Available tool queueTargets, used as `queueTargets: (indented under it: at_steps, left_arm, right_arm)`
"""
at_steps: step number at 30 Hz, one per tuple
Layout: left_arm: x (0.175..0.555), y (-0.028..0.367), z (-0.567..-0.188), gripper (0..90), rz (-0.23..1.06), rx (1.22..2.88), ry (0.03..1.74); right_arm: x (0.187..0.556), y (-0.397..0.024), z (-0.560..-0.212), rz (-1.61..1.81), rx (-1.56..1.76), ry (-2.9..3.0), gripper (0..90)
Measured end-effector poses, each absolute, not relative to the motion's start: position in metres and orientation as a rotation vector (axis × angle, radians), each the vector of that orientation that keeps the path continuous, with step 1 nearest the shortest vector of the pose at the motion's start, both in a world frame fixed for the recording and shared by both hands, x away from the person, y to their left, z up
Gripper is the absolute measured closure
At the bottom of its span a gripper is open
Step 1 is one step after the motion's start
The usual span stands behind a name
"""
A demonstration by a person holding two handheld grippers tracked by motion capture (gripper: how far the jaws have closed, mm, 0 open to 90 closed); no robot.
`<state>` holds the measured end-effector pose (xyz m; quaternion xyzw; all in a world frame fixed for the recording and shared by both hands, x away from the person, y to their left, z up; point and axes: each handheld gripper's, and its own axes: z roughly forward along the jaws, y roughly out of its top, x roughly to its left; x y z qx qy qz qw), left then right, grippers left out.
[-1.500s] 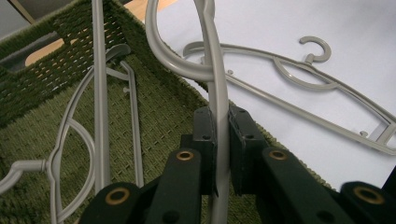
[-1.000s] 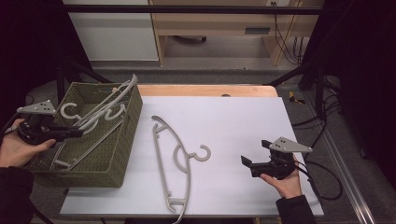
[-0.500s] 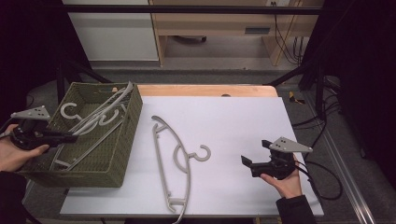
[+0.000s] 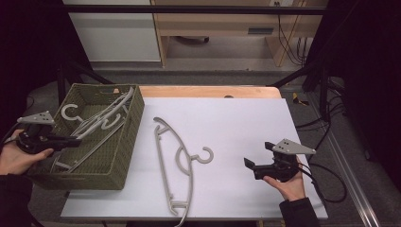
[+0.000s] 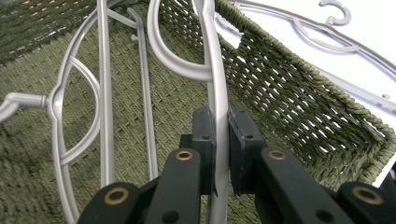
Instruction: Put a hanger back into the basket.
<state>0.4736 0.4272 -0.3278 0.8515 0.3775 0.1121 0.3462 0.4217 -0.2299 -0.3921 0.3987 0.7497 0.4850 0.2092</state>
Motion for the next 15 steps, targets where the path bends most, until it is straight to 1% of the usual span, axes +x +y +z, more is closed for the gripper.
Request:
queueTargets:
  at_steps: [6,15]
  left_arm:
    - [0.475,0.430,-0.337,82.1,0.288,2.205,0.980]
    - [0.479,0.428,-0.362,82.0,0.265,2.219,0.999]
  right_arm:
    - [0.422,-0.229,-0.392,1.352,1.114,2.080,3.3]
    - [0.422,-0.229,-0.393,1.346,1.113,2.088,3.3]
